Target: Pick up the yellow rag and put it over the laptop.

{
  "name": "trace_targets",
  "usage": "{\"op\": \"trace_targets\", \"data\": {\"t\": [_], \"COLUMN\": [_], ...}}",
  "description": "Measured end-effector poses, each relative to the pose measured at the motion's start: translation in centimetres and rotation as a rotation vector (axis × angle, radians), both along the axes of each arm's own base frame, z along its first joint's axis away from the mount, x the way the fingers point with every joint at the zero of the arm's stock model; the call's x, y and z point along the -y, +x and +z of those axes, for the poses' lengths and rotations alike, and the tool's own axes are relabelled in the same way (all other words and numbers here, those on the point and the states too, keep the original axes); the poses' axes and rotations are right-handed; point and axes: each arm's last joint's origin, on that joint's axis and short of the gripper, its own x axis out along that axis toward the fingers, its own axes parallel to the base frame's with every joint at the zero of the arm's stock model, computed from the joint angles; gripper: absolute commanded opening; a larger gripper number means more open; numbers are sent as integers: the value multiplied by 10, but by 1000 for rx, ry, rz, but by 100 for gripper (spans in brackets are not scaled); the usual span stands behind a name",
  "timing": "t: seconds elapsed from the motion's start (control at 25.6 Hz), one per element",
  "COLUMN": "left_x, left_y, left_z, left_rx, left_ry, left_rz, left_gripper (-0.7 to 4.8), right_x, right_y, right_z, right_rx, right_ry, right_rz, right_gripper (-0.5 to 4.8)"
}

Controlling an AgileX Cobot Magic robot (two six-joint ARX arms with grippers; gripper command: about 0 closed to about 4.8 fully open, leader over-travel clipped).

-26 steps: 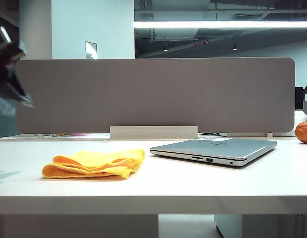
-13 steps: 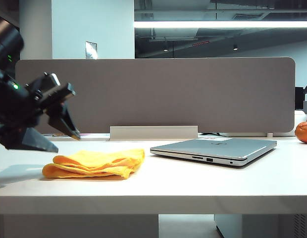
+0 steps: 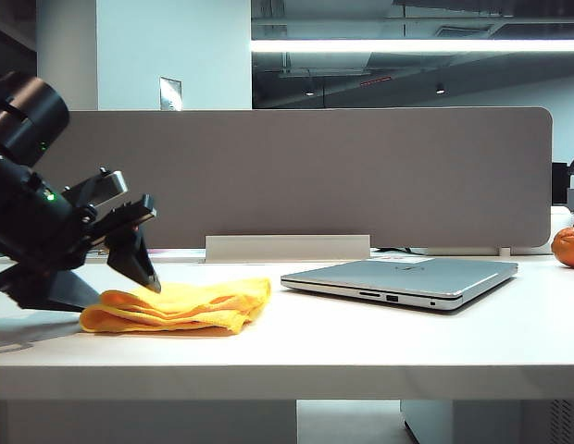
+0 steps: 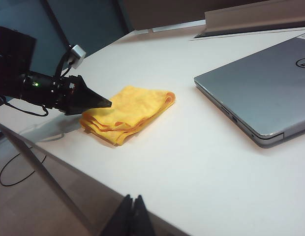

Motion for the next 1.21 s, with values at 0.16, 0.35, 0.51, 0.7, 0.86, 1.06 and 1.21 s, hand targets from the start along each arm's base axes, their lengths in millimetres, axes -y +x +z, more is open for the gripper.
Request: {"op": "trace_targets", "data": {"t": [0.16,0.35,0.51,0.7,0.86,1.06,1.21], "left_x": [11,16,18,24,31,57,94], "left_y": [-5,-5,0,10,25,42,57], "left_z": [-5,-3,4,26,60,106,141], "left_rx": [-20,21,97,257,398,492,594], "left_ry": [25,50,-25,-225,-371,-418,-351], "left_rz": [-48,-97,-108,-113,-95,-146,-194], "left_gripper": [41,-6,-6,-6,-6,-6,-6], "right_x": [0,0,0,0,0,2,5], "right_y": [0,0,0,0,0,1,3], "right_z": [0,0,0,0,0,0,0], "right_rx": [0,0,0,0,0,2,3], "right_ry": [0,-1,-2,-2,-2,-12,-26], "right_rz": [0,-11,-17,-17,-17,-75,-191], "right_gripper": [-1,-1,-1,-1,-1,-1,-1]}}
